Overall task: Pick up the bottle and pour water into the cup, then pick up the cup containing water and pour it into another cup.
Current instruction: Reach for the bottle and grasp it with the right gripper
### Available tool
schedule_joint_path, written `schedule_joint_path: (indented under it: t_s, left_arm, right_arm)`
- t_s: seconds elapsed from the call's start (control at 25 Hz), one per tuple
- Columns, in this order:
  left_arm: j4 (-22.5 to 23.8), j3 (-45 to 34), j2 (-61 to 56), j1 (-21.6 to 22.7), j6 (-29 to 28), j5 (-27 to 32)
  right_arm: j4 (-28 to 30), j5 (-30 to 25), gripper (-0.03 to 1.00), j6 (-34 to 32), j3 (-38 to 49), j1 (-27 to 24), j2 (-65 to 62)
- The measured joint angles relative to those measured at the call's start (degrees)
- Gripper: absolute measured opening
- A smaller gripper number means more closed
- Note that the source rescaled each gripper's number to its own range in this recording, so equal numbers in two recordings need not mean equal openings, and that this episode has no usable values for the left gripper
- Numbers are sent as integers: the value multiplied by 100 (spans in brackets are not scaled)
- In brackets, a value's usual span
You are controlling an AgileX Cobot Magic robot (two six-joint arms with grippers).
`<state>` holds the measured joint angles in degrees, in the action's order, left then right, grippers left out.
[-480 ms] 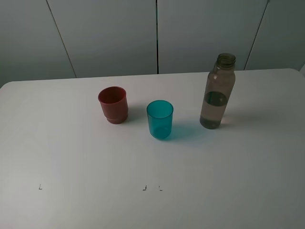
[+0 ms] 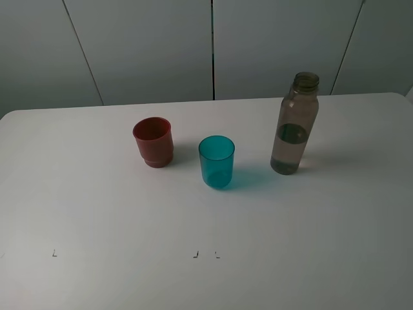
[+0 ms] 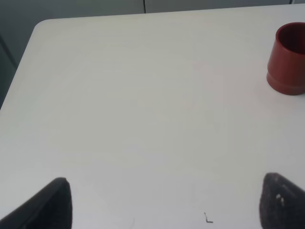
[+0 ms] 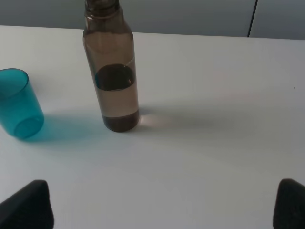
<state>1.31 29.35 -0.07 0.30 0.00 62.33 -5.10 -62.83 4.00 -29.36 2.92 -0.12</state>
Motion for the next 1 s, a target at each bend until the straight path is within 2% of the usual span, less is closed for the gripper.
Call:
schedule_joint_path:
  t_s: [1.0]
  left_arm:
    - [0,0,0,0,0,0]
  right_arm:
    - [0,0,100,0,0,0,0]
